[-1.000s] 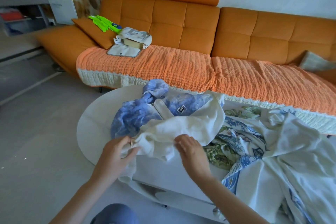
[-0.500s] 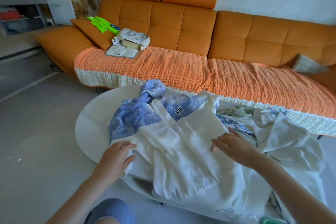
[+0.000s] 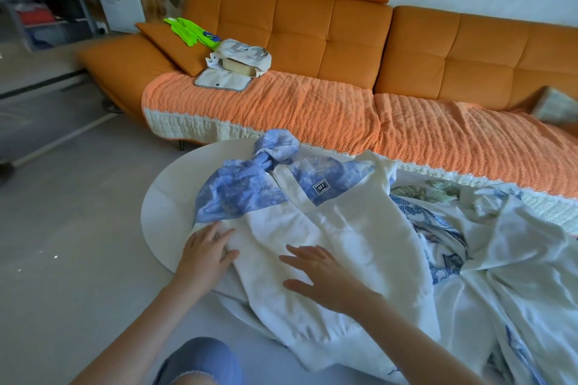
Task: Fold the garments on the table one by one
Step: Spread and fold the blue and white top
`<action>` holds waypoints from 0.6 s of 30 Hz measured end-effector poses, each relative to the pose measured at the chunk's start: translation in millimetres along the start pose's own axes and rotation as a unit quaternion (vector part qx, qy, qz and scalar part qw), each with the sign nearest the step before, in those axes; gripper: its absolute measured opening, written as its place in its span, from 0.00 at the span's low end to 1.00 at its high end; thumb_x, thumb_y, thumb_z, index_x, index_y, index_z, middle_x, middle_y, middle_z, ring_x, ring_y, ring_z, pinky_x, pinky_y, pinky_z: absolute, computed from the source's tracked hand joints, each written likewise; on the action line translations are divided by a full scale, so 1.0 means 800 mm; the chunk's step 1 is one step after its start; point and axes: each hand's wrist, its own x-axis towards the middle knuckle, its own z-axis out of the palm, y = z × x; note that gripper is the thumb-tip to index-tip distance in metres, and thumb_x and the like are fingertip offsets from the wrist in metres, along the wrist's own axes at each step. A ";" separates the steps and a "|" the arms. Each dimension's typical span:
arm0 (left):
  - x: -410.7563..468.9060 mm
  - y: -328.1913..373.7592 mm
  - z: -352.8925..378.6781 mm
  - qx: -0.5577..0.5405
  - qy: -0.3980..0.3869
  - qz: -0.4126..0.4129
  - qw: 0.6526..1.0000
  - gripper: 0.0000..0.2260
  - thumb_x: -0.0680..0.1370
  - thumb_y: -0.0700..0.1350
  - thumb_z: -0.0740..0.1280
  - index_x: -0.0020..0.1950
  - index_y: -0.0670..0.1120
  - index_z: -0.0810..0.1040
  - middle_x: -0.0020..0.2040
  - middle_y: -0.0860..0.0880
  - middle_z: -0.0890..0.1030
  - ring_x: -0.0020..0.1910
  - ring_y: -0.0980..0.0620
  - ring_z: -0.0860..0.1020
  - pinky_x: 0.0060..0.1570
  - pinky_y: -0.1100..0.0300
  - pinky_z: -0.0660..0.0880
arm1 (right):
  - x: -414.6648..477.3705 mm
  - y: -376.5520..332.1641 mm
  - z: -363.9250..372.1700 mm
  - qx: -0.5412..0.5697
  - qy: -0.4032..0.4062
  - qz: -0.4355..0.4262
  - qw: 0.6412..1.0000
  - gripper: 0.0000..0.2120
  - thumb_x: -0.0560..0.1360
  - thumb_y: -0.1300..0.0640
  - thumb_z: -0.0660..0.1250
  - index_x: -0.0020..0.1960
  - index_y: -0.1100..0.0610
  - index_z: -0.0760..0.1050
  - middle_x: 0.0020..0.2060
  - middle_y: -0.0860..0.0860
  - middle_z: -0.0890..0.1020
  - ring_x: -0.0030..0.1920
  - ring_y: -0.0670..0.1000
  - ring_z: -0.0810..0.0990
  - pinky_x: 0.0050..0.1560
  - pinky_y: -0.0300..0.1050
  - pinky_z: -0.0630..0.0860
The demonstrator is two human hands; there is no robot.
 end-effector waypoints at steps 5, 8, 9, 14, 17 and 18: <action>0.001 -0.024 -0.021 -0.062 0.148 -0.112 0.981 0.22 0.68 0.42 0.75 0.61 0.43 0.76 0.58 0.41 0.76 0.56 0.37 0.74 0.54 0.46 0.71 | 0.034 -0.048 0.021 -0.041 0.081 -0.007 0.996 0.35 0.71 0.31 0.53 0.70 0.50 0.66 0.67 0.51 0.68 0.66 0.55 0.65 0.68 0.49 0.63; 0.006 -0.037 -0.028 -0.161 0.054 -0.237 0.956 0.29 0.69 0.49 0.74 0.66 0.40 0.69 0.58 0.38 0.76 0.58 0.37 0.75 0.52 0.50 0.71 | 0.052 -0.075 0.033 -0.066 0.046 0.033 0.996 0.33 0.72 0.35 0.62 0.69 0.54 0.66 0.62 0.52 0.69 0.61 0.55 0.67 0.63 0.49 0.66; 0.007 -0.039 -0.028 -0.182 0.028 -0.250 0.951 0.30 0.69 0.49 0.74 0.67 0.41 0.68 0.60 0.39 0.76 0.59 0.39 0.75 0.53 0.51 0.71 | 0.057 -0.082 0.036 -0.070 0.036 0.051 0.996 0.32 0.72 0.36 0.62 0.68 0.55 0.66 0.61 0.53 0.69 0.61 0.55 0.67 0.63 0.49 0.66; 0.010 -0.037 -0.040 -0.260 0.067 -0.228 0.936 0.05 0.68 0.42 0.69 0.43 0.43 0.79 0.36 0.46 0.80 0.41 0.44 0.78 0.35 0.57 0.69 | 0.077 -0.088 0.035 -0.021 0.077 0.083 0.993 0.12 0.77 0.59 0.59 0.58 0.55 0.75 0.55 0.52 0.75 0.58 0.54 0.73 0.46 0.45 0.67; 0.024 -0.054 -0.064 -0.203 0.224 -0.165 0.939 0.09 0.65 0.29 0.64 0.33 0.43 0.76 0.27 0.47 0.71 0.33 0.41 0.73 0.29 0.57 0.61 | 0.082 -0.091 0.028 0.091 0.131 0.096 0.983 0.12 0.78 0.56 0.58 0.57 0.50 0.78 0.52 0.47 0.78 0.54 0.49 0.76 0.49 0.41 0.70; 0.031 -0.060 -0.075 -0.159 0.282 -0.131 0.937 0.12 0.62 0.27 0.63 0.37 0.42 0.78 0.31 0.45 0.73 0.36 0.40 0.73 0.32 0.57 0.60 | 0.086 -0.095 0.025 0.137 0.157 0.094 0.973 0.11 0.78 0.55 0.60 0.56 0.50 0.78 0.50 0.47 0.79 0.52 0.48 0.77 0.48 0.40 0.70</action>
